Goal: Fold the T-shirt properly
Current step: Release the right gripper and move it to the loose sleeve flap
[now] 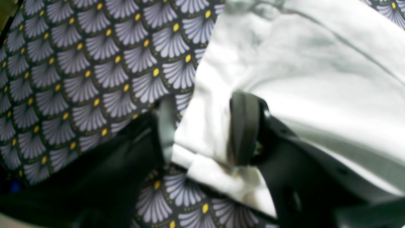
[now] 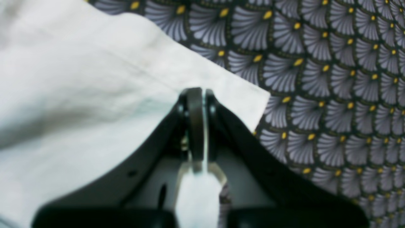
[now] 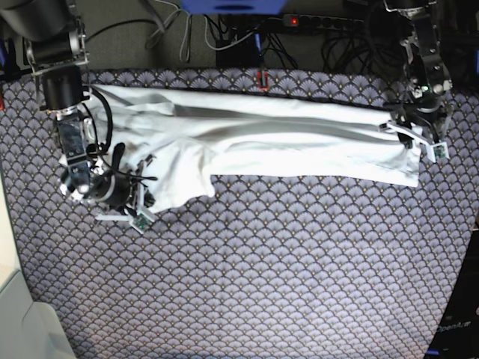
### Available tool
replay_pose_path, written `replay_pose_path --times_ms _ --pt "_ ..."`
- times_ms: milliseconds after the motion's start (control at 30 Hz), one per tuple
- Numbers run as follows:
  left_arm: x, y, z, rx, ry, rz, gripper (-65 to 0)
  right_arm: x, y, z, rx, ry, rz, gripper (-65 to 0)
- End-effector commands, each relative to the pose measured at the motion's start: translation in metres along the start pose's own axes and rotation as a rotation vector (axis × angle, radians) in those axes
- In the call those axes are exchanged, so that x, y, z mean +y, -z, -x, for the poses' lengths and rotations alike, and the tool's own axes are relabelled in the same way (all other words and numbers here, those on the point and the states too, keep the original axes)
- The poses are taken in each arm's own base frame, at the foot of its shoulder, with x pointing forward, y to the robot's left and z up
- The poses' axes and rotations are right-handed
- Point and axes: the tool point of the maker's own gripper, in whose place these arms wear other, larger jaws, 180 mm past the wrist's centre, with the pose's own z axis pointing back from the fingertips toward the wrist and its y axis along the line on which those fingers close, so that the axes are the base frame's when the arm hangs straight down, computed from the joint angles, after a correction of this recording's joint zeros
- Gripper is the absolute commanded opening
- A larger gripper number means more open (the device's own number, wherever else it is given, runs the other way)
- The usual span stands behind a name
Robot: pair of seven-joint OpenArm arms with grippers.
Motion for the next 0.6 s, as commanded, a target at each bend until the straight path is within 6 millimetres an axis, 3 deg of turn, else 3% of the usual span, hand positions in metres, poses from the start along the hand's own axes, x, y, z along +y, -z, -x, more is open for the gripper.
replay_pose_path --times_ms 0,67,200,433,567 --pt "0.001 -0.001 0.0 0.011 0.012 0.005 -36.6 -0.021 -0.011 -0.002 0.021 -0.039 0.06 -64.8" --pt "0.001 -0.001 0.0 0.011 0.012 0.005 -36.6 -0.03 -0.023 -0.001 0.037 -0.075 0.093 -64.8" --pt "0.001 -0.001 0.0 0.011 0.012 0.005 -36.6 -0.036 -0.043 -0.023 0.022 -0.144 0.149 -64.8" --pt "0.0 -0.001 0.0 0.01 0.011 0.005 -36.6 -0.047 -0.048 -0.033 0.053 -0.153 0.183 -64.0" --pt "0.0 -0.001 -0.001 0.008 0.011 0.005 -36.6 -0.053 -0.039 -0.031 0.068 -0.12 0.171 -53.2"
